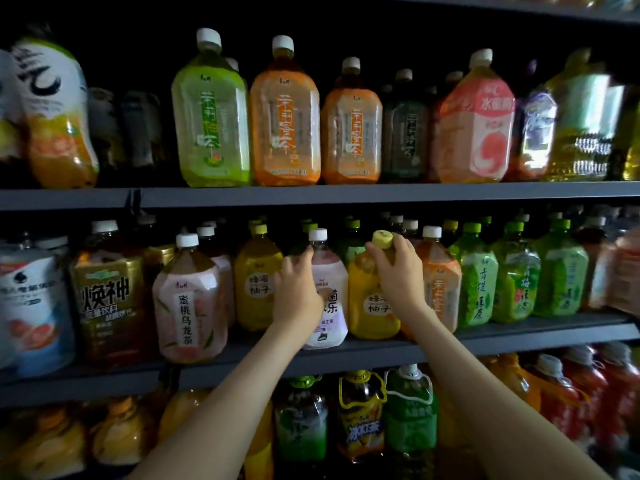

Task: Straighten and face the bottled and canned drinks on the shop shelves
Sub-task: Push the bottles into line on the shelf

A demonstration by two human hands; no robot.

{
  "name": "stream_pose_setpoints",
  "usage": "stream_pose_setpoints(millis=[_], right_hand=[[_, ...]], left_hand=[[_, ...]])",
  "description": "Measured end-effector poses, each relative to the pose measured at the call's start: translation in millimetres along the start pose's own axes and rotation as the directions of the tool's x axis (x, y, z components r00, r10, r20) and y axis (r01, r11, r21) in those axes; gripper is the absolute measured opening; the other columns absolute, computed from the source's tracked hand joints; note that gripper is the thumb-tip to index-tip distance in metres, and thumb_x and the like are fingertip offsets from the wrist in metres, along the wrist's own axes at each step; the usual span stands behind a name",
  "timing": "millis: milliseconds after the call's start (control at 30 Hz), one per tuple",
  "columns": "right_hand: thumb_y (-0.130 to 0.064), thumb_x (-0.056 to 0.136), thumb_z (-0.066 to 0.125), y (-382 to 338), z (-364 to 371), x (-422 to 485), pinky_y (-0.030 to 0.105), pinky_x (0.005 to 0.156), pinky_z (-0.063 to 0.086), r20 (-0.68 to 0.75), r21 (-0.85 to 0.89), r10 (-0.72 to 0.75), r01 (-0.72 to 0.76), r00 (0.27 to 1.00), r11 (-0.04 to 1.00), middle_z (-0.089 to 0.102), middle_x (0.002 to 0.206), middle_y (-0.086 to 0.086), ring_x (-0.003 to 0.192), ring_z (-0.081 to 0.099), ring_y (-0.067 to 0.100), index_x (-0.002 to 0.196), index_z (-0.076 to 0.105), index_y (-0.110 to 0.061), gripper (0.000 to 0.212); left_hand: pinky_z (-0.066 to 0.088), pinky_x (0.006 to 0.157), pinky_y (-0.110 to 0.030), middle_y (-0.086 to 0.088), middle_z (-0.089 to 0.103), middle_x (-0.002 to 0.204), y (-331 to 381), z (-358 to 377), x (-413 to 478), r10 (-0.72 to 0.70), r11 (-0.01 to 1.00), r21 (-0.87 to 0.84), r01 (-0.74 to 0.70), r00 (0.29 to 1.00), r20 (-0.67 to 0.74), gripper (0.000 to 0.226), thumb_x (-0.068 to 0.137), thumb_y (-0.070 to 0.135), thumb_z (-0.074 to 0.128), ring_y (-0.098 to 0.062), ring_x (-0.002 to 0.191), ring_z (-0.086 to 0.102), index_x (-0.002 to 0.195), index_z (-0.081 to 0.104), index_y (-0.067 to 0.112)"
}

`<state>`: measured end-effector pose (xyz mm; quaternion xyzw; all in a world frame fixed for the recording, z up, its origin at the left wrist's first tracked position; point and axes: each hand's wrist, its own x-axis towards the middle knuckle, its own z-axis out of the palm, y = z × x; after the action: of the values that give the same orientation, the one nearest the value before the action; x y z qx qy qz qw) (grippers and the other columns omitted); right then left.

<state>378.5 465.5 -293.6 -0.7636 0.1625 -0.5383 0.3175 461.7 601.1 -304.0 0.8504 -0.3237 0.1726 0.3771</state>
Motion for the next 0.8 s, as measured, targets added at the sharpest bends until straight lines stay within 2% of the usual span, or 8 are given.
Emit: stream_pose_setpoints(millis=[67,167,233,400,500,633,733,800], right_hand=[[-0.035,0.093,0.057,-9,-8,-11,0.023,0.069,0.037,-0.027,0.015,-0.034,0.034,0.999,0.999,0.055,0.097,-0.002,0.09,0.052,0.013,0.094,0.054,-0.016,0.019],[-0.037,0.091,0.058,-30,-17,-21,0.027,0.068,0.042,0.007,-0.002,-0.072,0.072,0.997,0.997,0.055,0.092,-0.003,0.084,0.052,0.012,0.087,0.056,-0.018,0.02],[-0.037,0.09,0.06,-47,-18,-26,0.02,0.064,0.041,0.064,0.028,-0.076,0.074,0.995,0.997,0.056,0.085,-0.003,0.078,0.053,0.009,0.08,0.056,-0.02,0.02],[-0.042,0.089,0.061,-78,13,-31,0.016,0.052,0.037,0.132,0.188,-0.006,-0.019,0.991,0.982,0.058,0.072,0.0,0.063,0.054,0.009,0.073,0.058,-0.017,0.029],[-0.039,0.089,0.062,-94,48,-36,0.019,0.047,0.033,0.164,0.268,0.027,-0.071,0.986,0.961,0.051,0.065,-0.001,0.054,0.046,0.007,0.068,0.053,-0.015,0.033],[-0.039,0.089,0.062,-108,90,-40,0.024,0.054,0.035,0.195,0.232,0.034,-0.08,0.98,0.969,0.05,0.069,-0.004,0.062,0.046,0.01,0.07,0.051,-0.017,0.031],[-0.039,0.089,0.061,-109,116,-41,0.034,0.06,0.044,0.199,0.219,0.056,-0.1,0.978,0.971,0.054,0.077,0.001,0.068,0.051,0.015,0.069,0.051,-0.018,0.03],[-0.037,0.09,0.06,-110,130,-40,0.03,0.063,0.035,0.182,0.172,0.066,-0.098,0.981,0.98,0.051,0.081,0.0,0.072,0.049,0.015,0.069,0.048,-0.019,0.03]], left_hand=[[0.038,0.105,-0.042,-0.005,0.021,0.152,-3,-3,0,0.015,1.0,-0.006,-0.015,1.0,0.015,0.076,0.088,0.02,0.065,-0.03,0.138,0.024,0.148,0.02,0.03],[0.036,0.101,-0.028,-0.005,0.031,0.146,-10,-17,-8,0.076,0.992,-0.096,-0.076,0.997,-0.008,0.069,0.089,0.023,0.063,-0.024,0.133,0.035,0.147,0.026,0.024],[0.032,0.097,-0.021,-0.005,0.035,0.144,-19,-31,-17,0.107,0.984,-0.133,-0.114,0.992,-0.062,0.064,0.09,0.024,0.061,-0.022,0.131,0.037,0.146,0.03,0.02],[0.038,0.089,-0.025,-0.011,0.052,0.125,-53,-69,-36,0.242,0.966,-0.005,-0.258,0.912,-0.33,0.045,0.085,0.014,0.066,-0.025,0.115,0.051,0.127,0.052,0.008],[0.037,0.093,-0.032,-0.015,0.051,0.128,-84,-89,-41,0.25,0.968,0.076,-0.241,0.872,-0.421,0.045,0.081,0.01,0.069,-0.031,0.121,0.046,0.124,0.055,0.007],[0.038,0.1,-0.049,-0.018,0.04,0.139,-125,-103,-39,0.213,0.975,0.132,-0.176,0.908,-0.36,0.058,0.08,0.013,0.069,-0.037,0.13,0.032,0.135,0.049,0.012],[0.03,0.107,-0.049,-0.015,0.028,0.149,-143,-108,-33,0.165,0.982,0.138,-0.13,0.944,-0.285,0.064,0.085,0.019,0.066,-0.033,0.138,0.018,0.143,0.039,0.021],[0.026,0.11,-0.045,-0.011,0.022,0.153,-147,-106,-29,0.166,0.981,0.139,-0.136,0.956,-0.241,0.066,0.088,0.023,0.063,-0.029,0.14,0.012,0.146,0.033,0.026]])
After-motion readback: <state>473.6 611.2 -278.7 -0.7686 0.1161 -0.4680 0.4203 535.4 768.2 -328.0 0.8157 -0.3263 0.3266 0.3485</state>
